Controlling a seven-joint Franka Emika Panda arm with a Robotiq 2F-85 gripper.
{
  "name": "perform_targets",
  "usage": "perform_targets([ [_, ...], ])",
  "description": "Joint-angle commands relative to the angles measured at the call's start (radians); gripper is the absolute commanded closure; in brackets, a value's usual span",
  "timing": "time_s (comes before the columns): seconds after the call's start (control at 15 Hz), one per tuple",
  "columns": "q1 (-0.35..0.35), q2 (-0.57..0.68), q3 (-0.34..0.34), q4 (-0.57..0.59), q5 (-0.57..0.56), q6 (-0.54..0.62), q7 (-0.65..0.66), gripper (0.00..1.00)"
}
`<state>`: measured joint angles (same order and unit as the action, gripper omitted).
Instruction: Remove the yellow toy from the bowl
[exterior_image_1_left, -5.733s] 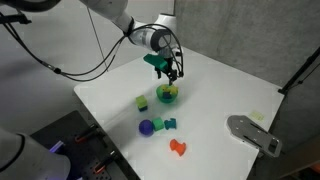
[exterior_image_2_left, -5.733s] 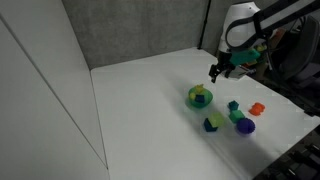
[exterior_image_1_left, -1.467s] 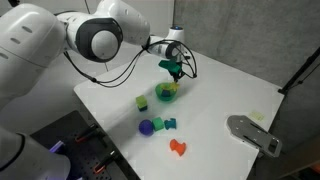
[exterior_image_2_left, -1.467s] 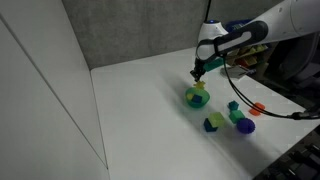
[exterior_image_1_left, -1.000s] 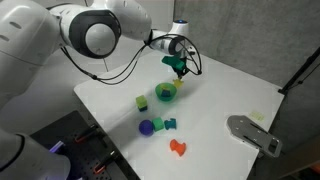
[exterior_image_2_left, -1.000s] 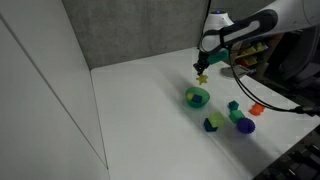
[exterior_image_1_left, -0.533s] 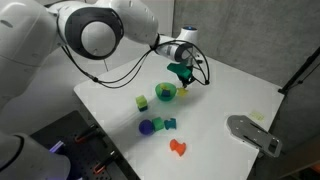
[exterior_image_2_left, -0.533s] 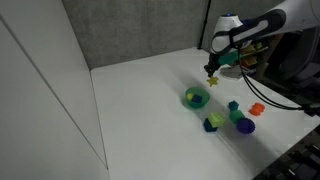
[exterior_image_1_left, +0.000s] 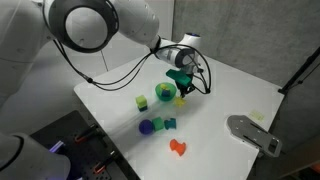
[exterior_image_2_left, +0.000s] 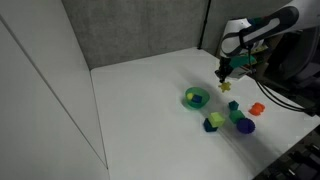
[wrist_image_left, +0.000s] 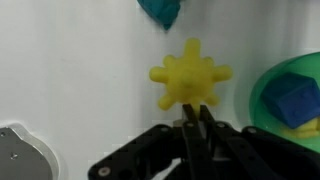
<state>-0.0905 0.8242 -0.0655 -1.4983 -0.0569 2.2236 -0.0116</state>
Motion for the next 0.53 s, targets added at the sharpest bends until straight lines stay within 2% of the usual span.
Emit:
perform_targets([
  [0.0, 0.001, -0.077, -0.007, -0.088, -0.005, -0.046, -0.011, 0.65],
  [0.13, 0.000, -0.090, -0.007, -0.103, -0.005, -0.061, -0.013, 0.52],
  [0.47, -0.002, -0.116, 0.000, -0.120, 0.002, -0.076, -0.021, 0.11],
])
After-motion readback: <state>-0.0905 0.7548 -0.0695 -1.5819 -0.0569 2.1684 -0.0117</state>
